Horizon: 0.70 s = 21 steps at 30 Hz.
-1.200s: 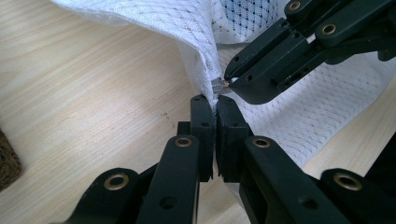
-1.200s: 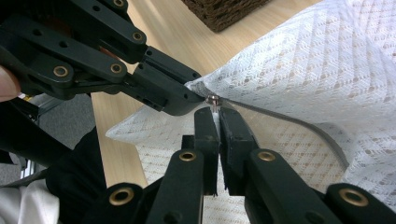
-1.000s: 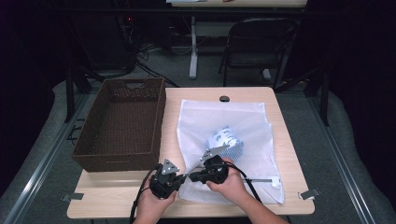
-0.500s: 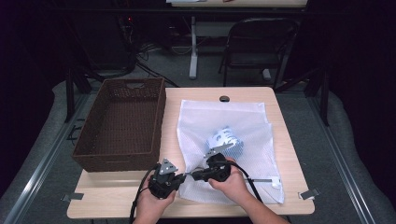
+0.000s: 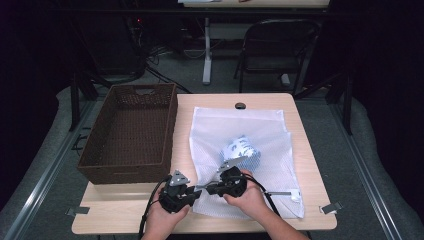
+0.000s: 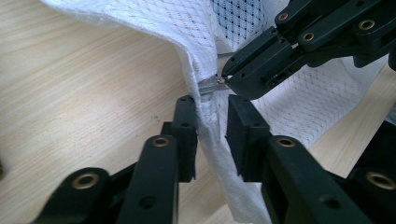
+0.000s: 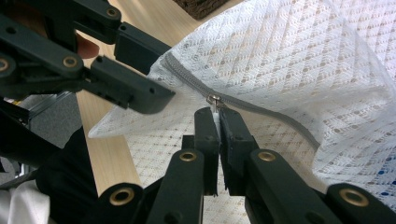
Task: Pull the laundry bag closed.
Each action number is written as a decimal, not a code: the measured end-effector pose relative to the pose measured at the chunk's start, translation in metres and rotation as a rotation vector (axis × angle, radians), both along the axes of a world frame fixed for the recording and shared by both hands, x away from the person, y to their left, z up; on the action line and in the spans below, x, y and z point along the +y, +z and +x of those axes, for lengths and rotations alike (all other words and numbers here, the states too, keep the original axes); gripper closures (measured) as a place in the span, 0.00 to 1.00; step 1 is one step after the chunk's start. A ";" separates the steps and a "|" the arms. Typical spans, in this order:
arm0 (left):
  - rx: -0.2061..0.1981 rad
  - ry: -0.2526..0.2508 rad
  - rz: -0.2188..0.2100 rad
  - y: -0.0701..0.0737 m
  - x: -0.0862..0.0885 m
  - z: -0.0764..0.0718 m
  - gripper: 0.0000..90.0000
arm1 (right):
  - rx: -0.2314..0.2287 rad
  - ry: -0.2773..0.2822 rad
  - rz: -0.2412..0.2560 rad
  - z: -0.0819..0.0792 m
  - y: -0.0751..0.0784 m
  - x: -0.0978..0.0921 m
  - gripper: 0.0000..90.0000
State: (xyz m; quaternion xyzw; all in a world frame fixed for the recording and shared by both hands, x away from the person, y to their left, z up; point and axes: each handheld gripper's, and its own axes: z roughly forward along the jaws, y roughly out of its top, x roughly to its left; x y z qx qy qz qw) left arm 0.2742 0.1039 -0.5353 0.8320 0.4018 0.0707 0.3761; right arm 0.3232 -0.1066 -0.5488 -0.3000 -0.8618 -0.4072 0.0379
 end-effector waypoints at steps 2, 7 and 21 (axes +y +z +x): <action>-0.002 -0.002 -0.001 0.000 0.000 0.001 0.77 | -0.001 0.001 0.001 0.000 0.000 0.000 0.96; -0.002 0.015 -0.020 0.000 -0.002 0.006 0.74 | -0.005 0.015 0.003 -0.002 0.000 0.002 0.96; -0.031 0.015 -0.018 0.005 -0.005 0.008 0.94 | 0.000 -0.002 0.029 -0.001 0.001 0.001 0.96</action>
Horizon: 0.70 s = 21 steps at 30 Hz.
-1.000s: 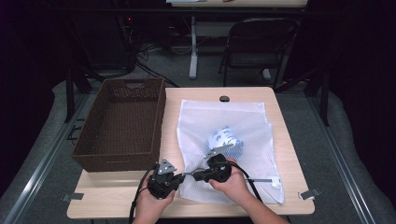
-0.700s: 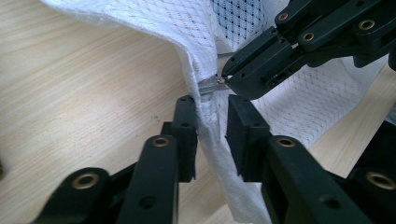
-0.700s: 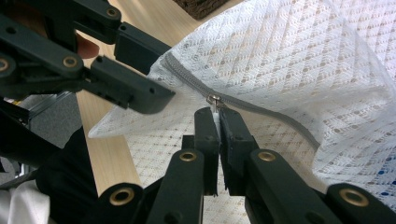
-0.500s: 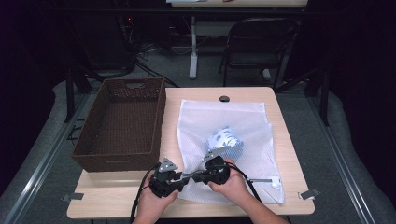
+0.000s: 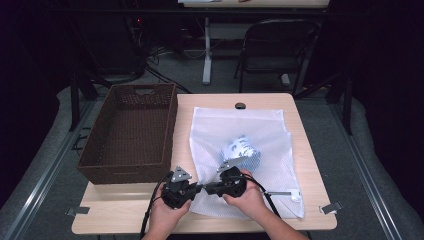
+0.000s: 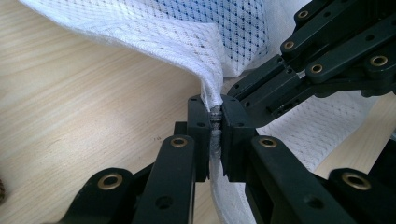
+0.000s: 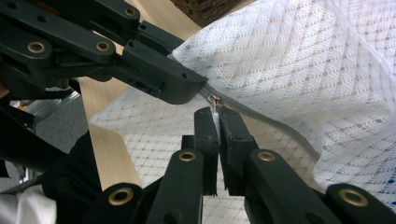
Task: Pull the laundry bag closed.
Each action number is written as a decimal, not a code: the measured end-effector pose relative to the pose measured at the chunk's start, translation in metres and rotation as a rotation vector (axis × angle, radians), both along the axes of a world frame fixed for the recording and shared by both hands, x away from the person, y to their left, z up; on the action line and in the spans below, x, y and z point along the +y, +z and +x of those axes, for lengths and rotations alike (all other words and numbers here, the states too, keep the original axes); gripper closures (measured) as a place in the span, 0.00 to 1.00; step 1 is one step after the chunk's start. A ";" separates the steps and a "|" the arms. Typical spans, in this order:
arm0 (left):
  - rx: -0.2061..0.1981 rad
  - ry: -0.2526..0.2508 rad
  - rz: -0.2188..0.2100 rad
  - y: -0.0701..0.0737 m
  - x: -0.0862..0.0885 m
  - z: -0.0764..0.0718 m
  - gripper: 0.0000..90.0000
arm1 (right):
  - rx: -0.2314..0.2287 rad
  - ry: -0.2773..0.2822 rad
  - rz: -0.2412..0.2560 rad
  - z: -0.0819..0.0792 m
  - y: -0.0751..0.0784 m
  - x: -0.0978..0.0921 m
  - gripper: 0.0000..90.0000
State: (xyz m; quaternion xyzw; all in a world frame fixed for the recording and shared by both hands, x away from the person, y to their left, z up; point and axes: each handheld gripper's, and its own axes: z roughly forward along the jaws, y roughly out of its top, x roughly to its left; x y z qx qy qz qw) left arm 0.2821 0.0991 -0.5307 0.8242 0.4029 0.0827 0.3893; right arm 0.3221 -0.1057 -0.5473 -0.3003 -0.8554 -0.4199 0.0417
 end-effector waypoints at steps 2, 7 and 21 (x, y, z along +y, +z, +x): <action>-0.011 -0.002 0.005 0.001 0.000 0.000 0.94 | 0.005 -0.004 0.010 0.001 0.000 -0.001 0.96; -0.017 -0.007 0.006 0.003 -0.001 -0.001 0.94 | 0.046 -0.010 0.036 0.003 0.002 -0.004 0.96; -0.026 -0.009 0.013 0.002 -0.002 -0.003 0.94 | 0.138 -0.018 0.033 0.008 0.005 -0.006 0.96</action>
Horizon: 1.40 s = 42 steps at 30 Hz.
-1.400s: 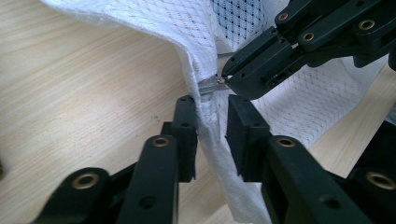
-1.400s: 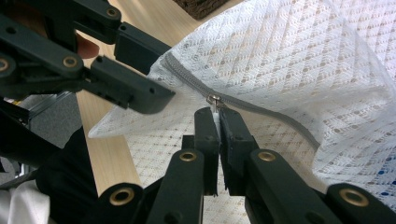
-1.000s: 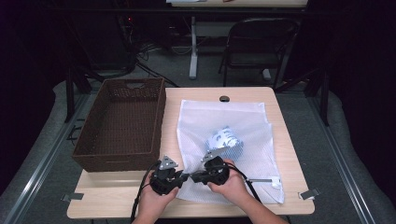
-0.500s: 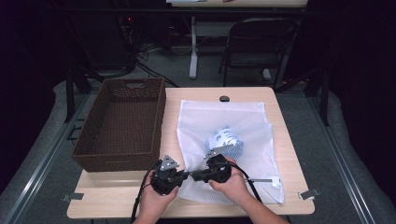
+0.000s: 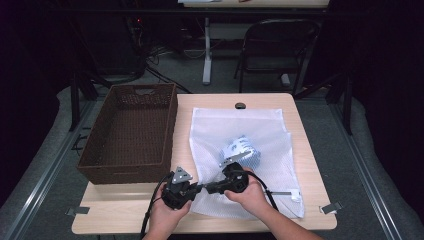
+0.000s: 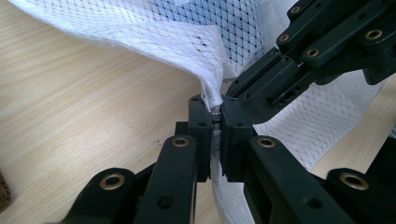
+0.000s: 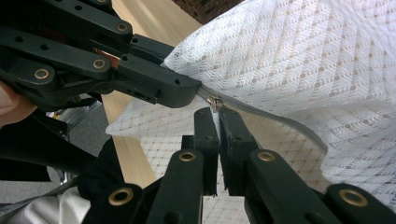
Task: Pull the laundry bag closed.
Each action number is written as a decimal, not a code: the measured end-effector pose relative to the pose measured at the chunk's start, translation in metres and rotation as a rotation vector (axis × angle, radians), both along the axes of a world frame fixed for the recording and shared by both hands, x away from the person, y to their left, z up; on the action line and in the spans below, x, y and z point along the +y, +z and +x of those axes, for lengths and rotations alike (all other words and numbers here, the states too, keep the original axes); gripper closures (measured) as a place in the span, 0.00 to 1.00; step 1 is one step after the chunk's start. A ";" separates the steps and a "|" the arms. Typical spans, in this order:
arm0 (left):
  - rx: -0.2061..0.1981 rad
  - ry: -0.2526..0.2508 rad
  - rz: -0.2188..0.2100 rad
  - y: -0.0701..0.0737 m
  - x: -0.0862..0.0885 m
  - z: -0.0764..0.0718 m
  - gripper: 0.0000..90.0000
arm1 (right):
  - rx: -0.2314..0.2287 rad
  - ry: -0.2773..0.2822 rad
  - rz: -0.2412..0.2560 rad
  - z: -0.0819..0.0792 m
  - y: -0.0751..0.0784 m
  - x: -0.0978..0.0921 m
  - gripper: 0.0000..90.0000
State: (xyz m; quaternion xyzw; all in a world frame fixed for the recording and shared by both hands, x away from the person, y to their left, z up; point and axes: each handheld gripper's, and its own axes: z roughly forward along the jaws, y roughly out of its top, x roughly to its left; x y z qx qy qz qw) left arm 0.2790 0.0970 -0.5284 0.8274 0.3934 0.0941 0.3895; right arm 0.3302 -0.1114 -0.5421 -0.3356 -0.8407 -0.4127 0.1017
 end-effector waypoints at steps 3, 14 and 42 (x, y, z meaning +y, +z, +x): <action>0.005 -0.003 0.008 0.000 0.000 0.000 0.94 | 0.001 0.010 -0.017 0.002 0.000 0.002 0.96; 0.009 0.008 -0.005 -0.001 0.000 -0.001 0.94 | 0.043 0.023 -0.064 0.007 0.006 0.006 0.96; 0.012 0.001 0.002 -0.001 0.001 -0.003 0.95 | 0.184 -0.001 -0.091 0.016 0.012 0.004 0.96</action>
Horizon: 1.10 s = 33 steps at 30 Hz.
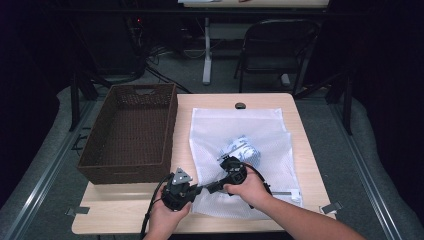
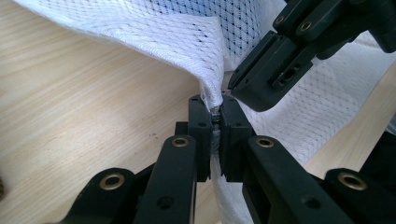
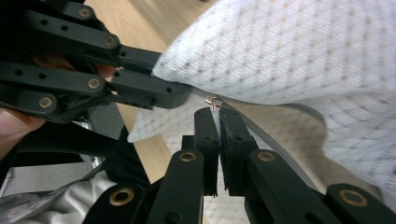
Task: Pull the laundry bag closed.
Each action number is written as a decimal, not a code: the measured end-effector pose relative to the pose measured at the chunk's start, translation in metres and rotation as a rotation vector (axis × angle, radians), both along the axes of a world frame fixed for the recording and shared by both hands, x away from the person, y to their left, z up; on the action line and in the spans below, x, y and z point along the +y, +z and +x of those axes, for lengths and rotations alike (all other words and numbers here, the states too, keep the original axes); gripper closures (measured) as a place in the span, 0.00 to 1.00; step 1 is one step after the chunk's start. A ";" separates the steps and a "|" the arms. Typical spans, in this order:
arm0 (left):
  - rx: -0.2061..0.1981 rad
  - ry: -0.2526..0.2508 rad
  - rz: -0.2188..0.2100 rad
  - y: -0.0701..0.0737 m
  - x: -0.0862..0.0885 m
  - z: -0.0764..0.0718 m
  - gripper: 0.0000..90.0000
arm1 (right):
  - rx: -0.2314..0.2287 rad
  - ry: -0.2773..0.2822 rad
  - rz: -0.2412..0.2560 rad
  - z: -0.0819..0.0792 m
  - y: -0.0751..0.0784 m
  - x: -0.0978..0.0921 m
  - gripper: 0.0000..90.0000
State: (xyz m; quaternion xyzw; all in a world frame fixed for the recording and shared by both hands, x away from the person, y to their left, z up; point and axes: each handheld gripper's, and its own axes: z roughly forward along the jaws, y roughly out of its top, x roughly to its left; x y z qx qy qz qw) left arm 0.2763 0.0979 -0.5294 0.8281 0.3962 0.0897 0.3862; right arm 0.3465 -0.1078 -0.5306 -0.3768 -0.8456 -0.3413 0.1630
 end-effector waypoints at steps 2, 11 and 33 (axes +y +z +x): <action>-0.001 0.005 0.000 0.001 0.002 0.000 0.95 | -0.005 -0.009 -0.011 0.000 0.000 -0.002 0.96; -0.002 0.008 -0.001 0.001 0.004 0.000 0.95 | -0.006 -0.025 -0.030 -0.002 -0.001 -0.014 0.96; 0.005 0.057 0.007 0.002 0.015 0.002 0.95 | 0.015 -0.119 -0.039 -0.006 -0.006 -0.064 0.96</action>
